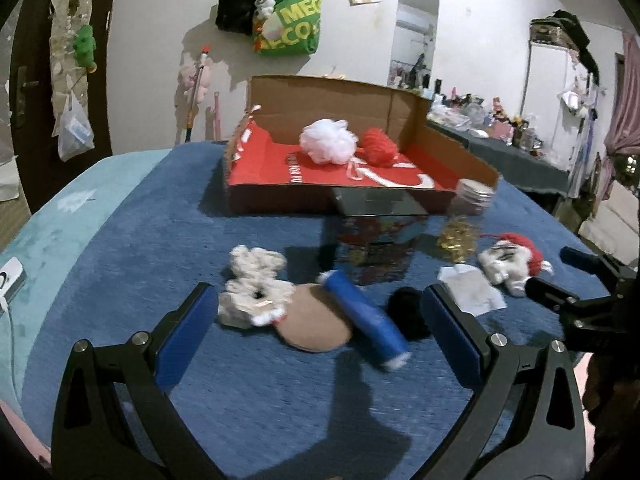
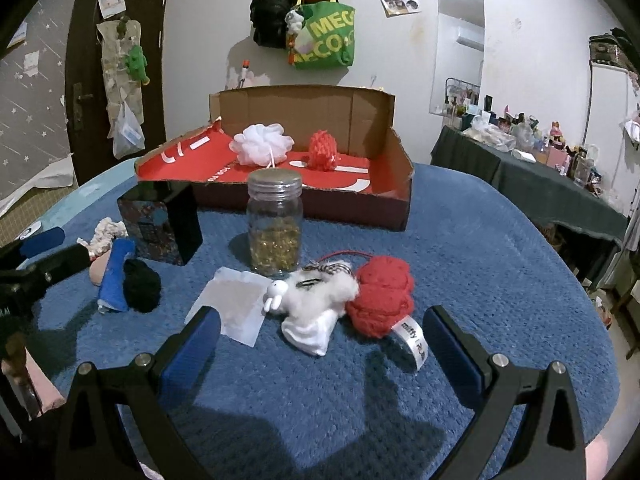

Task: Organize soft objects
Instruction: 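Grasp the cream crochet scrunchie with the left tool while the right tool grasps the white plush toy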

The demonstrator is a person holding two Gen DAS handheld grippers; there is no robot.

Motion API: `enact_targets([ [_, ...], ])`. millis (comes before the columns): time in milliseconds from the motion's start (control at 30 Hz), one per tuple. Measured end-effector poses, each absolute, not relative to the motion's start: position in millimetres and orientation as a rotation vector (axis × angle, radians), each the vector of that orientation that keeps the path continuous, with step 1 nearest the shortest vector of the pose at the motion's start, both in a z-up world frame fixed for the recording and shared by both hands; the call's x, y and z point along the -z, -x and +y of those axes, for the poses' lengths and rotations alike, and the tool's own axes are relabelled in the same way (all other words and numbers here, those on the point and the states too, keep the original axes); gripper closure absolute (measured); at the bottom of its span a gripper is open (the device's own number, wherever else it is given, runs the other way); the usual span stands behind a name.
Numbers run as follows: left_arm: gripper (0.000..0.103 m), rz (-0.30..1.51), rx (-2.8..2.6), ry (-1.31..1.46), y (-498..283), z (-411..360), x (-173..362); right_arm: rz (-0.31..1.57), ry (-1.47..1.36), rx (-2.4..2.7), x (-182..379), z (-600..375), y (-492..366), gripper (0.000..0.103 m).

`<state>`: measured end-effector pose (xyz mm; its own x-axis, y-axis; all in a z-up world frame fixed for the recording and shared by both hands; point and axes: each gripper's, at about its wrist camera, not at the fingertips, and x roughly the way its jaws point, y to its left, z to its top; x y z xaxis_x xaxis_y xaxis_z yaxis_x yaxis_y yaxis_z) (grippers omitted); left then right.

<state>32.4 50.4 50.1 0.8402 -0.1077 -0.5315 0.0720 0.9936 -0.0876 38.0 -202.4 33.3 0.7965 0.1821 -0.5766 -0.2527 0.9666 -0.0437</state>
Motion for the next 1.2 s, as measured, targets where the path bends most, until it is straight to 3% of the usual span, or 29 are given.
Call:
enact_targets([
  [367,0.001,0.660,0.055,0.061,-66.7,80.6,-41.0,0.641,0.179,-0.257,-28.5,-193.5,-63.1,0.000],
  [533,0.015,0.704,0.076,0.039,-80.5,83.1,-32.8,0.653,0.255,-0.246,-22.7,-186.3,-71.0,0.009],
  [633,0.031,0.754,0.115,0.043,-90.3,82.7,-27.3,0.652,0.300,-0.236,-20.2,-182.5,-75.0,0.012],
  [667,0.041,0.764,0.129,0.049,-92.2,82.8,-26.4,0.650,0.317,-0.232,-19.4,-181.2,-75.8,0.017],
  [733,0.050,0.768,0.155,0.065,-93.1,83.1,-25.6,0.643,0.353,-0.223,-18.3,-179.0,-76.7,0.025],
  [767,0.063,0.764,0.158,0.066,-92.6,83.0,-25.7,0.636,0.367,-0.224,-18.2,-178.3,-76.1,0.031],
  [800,0.068,0.760,0.164,0.067,-91.7,82.2,-26.0,0.632,0.375,-0.225,-18.3,-178.0,-75.1,0.036],
  [833,0.068,0.755,0.167,0.071,-90.3,81.7,-26.4,0.627,0.387,-0.221,-18.7,-177.6,-73.9,0.045],
  [1033,0.069,0.719,0.164,0.068,-80.0,76.8,-32.7,0.624,0.349,-0.259,-26.5,-184.7,-71.4,0.054],
  [1067,0.069,0.711,0.167,0.071,-76.9,76.4,-35.2,0.620,0.344,-0.259,-27.4,-185.2,-70.7,0.058],
  [1133,0.069,0.699,0.177,0.072,-72.2,76.0,-40.1,0.612,0.342,-0.259,-29.6,-185.1,-69.0,0.077],
  [1200,0.069,0.683,0.184,0.068,-68.0,74.2,-45.5,0.613,0.323,-0.275,-32.7,-186.4,-68.4,0.078],
])
